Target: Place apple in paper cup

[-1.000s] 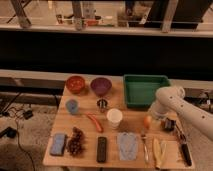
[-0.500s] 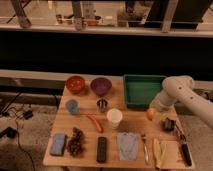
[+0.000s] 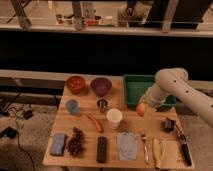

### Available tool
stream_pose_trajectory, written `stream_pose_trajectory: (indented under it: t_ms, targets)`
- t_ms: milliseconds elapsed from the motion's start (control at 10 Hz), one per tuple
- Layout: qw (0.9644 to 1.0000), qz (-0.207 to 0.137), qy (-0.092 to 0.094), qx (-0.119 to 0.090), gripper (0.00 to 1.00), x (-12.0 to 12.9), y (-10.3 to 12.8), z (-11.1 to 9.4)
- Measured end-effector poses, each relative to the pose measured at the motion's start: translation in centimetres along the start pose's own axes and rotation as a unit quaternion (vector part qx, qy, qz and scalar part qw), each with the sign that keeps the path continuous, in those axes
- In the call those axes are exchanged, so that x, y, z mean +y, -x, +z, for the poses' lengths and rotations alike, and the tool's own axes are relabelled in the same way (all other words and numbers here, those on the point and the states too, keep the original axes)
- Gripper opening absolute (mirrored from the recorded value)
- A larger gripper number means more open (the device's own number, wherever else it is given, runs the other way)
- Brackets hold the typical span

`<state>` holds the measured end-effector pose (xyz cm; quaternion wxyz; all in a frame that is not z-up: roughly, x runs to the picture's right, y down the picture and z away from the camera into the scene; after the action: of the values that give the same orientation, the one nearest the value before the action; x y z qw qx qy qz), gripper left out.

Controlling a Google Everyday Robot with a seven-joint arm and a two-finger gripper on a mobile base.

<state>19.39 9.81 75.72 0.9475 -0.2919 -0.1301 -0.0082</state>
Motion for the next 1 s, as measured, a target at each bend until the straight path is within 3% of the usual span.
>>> stream_pose_trajectory:
  t_ms: [200, 600, 1000]
  targets:
    - [0.9991, -0.037, -0.003, -0.021, 0.0, -0.4, 3.2, -0.1]
    - [0.9931, -0.096, -0.01, -0.067, 0.0, -1.2, 8.2, -1.1]
    - [0.9853, -0.132, 0.009, -0.107, 0.0, -0.1, 12.0, -0.5]
